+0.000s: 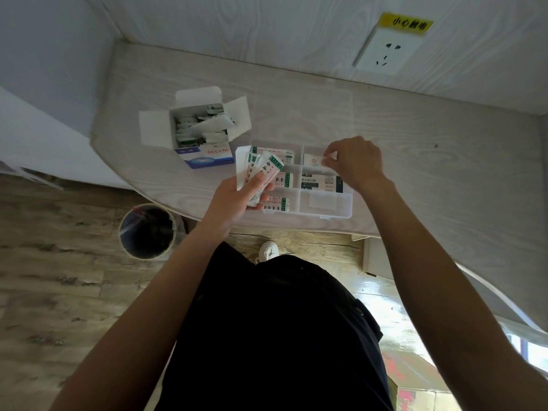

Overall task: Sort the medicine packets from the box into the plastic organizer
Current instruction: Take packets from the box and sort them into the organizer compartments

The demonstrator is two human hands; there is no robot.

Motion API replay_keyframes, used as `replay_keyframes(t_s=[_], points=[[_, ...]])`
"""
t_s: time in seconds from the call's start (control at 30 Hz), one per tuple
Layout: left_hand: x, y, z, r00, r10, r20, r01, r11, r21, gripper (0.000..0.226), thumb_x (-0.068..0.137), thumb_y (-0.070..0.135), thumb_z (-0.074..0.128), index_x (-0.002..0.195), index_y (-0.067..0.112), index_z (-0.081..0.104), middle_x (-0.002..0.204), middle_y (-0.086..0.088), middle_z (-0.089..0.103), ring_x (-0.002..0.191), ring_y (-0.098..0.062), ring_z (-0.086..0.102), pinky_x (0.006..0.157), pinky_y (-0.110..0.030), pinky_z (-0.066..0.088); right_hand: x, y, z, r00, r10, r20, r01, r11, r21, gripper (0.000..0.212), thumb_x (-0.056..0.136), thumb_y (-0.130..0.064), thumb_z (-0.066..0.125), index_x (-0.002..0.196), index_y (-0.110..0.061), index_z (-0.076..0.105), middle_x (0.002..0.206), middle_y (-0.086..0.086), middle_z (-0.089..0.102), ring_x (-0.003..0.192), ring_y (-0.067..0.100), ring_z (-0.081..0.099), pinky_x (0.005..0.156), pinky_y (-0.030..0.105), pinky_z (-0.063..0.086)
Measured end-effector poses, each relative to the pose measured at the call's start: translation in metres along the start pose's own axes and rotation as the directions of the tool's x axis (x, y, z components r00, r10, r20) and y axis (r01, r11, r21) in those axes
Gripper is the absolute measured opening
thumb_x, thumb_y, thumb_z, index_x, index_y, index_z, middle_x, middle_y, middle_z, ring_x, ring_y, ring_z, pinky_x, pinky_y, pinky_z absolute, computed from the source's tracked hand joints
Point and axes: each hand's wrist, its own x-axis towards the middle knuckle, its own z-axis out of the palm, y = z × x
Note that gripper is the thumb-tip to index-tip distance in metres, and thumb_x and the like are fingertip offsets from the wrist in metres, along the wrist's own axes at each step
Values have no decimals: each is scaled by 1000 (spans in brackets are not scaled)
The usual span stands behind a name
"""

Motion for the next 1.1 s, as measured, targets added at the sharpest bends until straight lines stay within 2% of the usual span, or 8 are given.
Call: replay_keyframes(t_s=[0.2,0.4,0.63,0.73,0.77,0.83,0.97,1.1], points=[[-1,-2,1,1000,-8,-9,7,999,-49,12,94,23,52,91,20,63,74,6,69,61,-1,63,59,-17,54,-1,4,-5,991,-137,-11,133,978,-161,29,94,-38,51,116,-25,65,107,6,68,91,26,63,70,29,39],[0,-5,1,1000,-25,-3,25,998,-62,11,94,24,52,92,22,63,72,8,70,61,-1,63,58,-18,55,2,4,-8,990,-131,56,135,987,-81,29,94,-35,53,116,-21,65,105,5,68,92,25,62,69,28,38],[1,-1,3,1000,-11,-6,11,999,-48,12,94,23,52,89,21,63,69,8,69,59,-1,63,55,-17,54,-2,2,-3,989,-144,-21,143,989,-34,33,92,-42,54,115,-21,66,101,4,71,89,23,65,78,32,48],[-1,2,5,1000,-18,22,19,999,-43,14,93,24,52,95,17,64,70,11,71,62,-1,65,56,-17,54,-16,-7,-14,991,-75,-110,99,966,239,29,93,-40,53,107,-20,68,88,0,71,72,9,64,71,24,49],[-2,4,5,999,-25,39,27,998,-50,15,93,25,53,98,16,64,72,10,72,65,-2,66,57,-17,53,-25,-14,-19,993,-31,-118,81,892,445,26,92,-39,54,103,-20,67,83,-3,69,63,1,60,65,17,47],[-5,6,6,996,-42,80,49,995,-88,13,91,25,55,97,17,65,78,7,73,69,-5,68,59,-18,54,-46,-35,-25,1000,-2,-6,6,627,779,20,90,-34,57,102,-19,63,82,-6,65,51,-6,56,52,13,45],[-11,8,11,992,-47,114,55,996,-73,9,88,22,60,93,16,65,77,3,73,71,-12,71,58,-20,55,-69,-62,-10,995,0,95,-87,397,914,18,82,-14,70,98,-15,62,79,1,63,50,5,58,45,20,48],[-12,6,11,995,-33,98,36,999,-28,17,94,25,50,95,15,64,76,2,72,69,-14,70,56,-22,55,-72,-65,1,992,105,74,-114,468,877,21,78,-13,74,95,-17,62,84,8,64,49,11,61,50,27,54]])
